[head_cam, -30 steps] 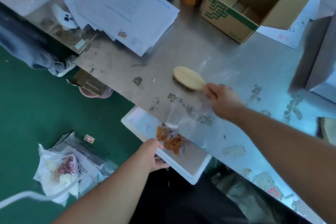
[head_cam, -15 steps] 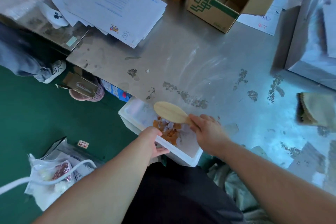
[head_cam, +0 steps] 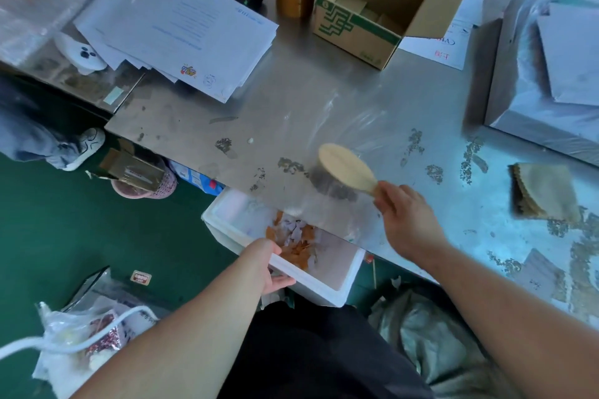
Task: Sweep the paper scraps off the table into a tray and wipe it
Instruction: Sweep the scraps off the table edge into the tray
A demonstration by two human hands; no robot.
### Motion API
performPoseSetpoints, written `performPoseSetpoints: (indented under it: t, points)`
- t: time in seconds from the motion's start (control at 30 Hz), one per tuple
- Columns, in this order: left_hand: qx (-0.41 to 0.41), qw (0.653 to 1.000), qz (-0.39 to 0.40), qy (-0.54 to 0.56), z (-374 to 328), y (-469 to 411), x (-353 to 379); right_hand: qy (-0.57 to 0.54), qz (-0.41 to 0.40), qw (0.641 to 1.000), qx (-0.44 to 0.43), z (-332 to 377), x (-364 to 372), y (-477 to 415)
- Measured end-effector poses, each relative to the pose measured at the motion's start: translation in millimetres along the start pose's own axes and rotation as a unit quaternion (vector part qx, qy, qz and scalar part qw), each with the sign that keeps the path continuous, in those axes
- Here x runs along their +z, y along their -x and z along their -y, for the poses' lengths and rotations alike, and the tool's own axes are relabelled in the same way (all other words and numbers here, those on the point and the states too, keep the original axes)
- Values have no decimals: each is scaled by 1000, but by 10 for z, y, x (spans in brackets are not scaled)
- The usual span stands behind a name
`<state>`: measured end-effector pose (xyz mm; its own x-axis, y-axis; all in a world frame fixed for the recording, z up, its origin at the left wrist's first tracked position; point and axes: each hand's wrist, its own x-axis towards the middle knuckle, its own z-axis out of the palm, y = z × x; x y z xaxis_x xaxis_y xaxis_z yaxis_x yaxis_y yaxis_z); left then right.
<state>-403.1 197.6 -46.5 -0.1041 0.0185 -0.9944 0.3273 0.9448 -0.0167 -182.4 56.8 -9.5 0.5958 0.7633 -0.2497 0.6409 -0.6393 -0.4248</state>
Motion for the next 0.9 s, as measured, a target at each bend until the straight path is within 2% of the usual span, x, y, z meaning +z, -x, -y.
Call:
performPoseSetpoints:
  t: [0.13, 0.3, 0.4, 0.53, 0.77, 0.9]
  points:
    - [3, 1000, -6, -4, 8, -19, 24, -11, -49, 993, 110, -343, -235, -394]
    - [-7, 1000, -11, 8, -21, -28, 41, -8, -71, 963, 258, -706, -402, -652]
    - [-9, 1000, -8, 14, -25, -24, 38, -12, -70, 953, 293, -848, -396, -668]
    - [-9, 1000, -10, 24, -24, -29, 34, -27, -54, 969, 240, -708, -249, -550]
    - [-23, 999, -4, 26, -43, -6, 42, -50, 5, 994, 98, 157, 313, 95]
    - [-46, 998, -5, 39, -59, 12, 41, -19, 42, 996, 70, 509, 588, 398]
